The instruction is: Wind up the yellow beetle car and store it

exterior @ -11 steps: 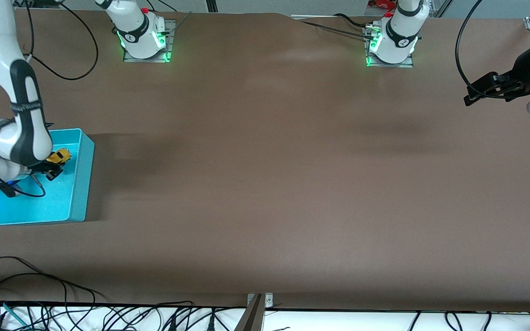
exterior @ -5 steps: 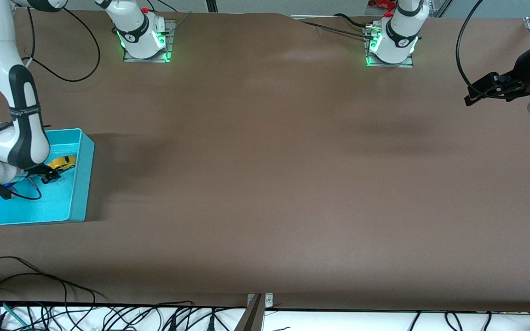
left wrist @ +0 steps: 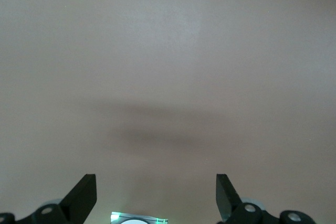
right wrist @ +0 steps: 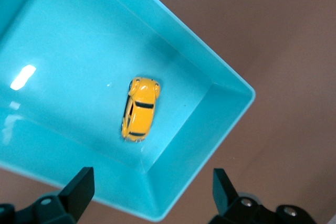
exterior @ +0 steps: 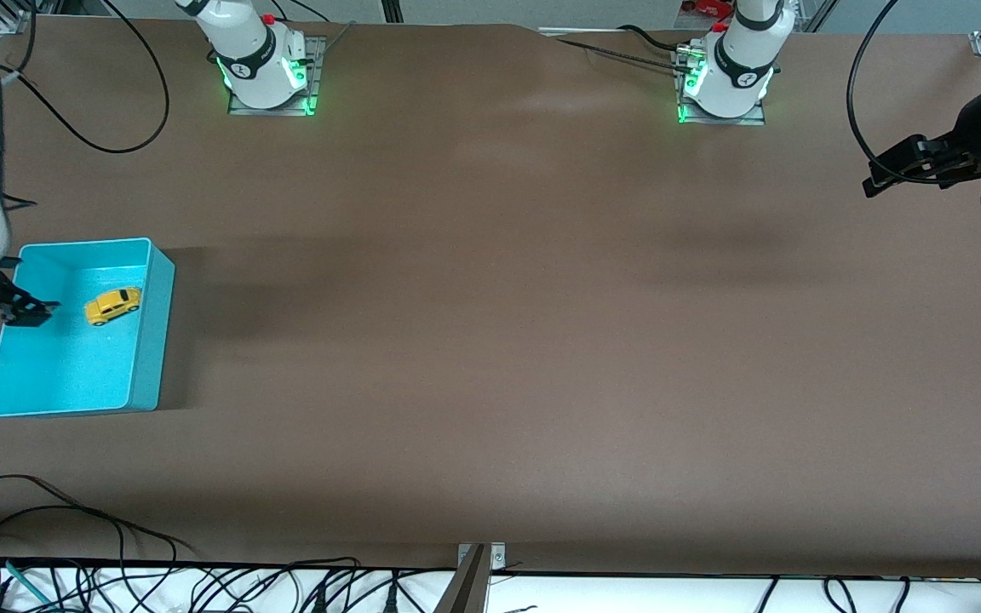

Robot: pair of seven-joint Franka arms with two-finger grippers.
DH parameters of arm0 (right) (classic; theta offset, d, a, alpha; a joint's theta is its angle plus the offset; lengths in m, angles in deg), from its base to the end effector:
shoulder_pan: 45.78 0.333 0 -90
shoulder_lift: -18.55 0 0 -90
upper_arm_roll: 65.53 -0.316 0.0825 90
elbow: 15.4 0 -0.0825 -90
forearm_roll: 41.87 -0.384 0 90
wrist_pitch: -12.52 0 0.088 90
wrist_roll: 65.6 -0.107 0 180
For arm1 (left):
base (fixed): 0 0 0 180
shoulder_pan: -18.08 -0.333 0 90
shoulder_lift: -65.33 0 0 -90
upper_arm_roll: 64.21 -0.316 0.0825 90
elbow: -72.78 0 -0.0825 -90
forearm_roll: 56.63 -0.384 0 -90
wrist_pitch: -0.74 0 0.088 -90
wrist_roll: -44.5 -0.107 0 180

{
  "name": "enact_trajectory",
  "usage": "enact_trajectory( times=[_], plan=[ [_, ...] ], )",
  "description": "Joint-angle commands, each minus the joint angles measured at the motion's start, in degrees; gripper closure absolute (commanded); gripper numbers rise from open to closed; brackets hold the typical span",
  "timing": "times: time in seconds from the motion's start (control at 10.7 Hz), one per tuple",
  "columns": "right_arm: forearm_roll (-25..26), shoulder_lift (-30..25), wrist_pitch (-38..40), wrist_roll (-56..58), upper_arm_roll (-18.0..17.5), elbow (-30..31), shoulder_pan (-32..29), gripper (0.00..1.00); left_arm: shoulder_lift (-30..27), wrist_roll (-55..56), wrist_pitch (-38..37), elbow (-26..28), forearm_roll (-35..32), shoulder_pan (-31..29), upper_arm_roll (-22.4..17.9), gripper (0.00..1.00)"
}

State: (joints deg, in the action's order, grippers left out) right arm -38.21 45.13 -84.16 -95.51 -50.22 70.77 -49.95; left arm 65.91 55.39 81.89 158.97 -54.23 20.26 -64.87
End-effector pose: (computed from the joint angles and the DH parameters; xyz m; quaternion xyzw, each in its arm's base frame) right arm 0.6238 -0.2013 0.3890 0.9023 -0.4002 -0.1228 0.1029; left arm 0.5412 -0.0194 0.6372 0.9954 0.0794 -0.0510 0.0153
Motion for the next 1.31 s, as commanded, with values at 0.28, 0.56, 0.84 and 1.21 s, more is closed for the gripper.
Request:
enact_trajectory(
  times=[0.28,0.56,0.84,1.21],
  plan=[
    [-4.9,-10.7,9.7,12.7,-6.9,-8.5,1.4,0.00,0.9,0.5,-1.3,-2.1,0.8,-0.6,0.4,0.00],
    [-5.2,-21.0,6.6,26.4,-10.3,0.9,3.1,0.00,0.9,0.5,-1.3,-2.1,0.8,-0.6,0.4,0.00],
    [-4.6,-28.9,3.6,26.7,-10.3,10.6,5.3,0.00,0.9,0.6,-1.3,-2.1,0.8,-0.6,0.3,0.00],
    [-4.5,-29.6,4.6,27.2,-10.3,10.3,4.6,0.00,0.9,0.6,-1.3,-2.1,0.8,-0.6,0.4,0.00]
  ],
)
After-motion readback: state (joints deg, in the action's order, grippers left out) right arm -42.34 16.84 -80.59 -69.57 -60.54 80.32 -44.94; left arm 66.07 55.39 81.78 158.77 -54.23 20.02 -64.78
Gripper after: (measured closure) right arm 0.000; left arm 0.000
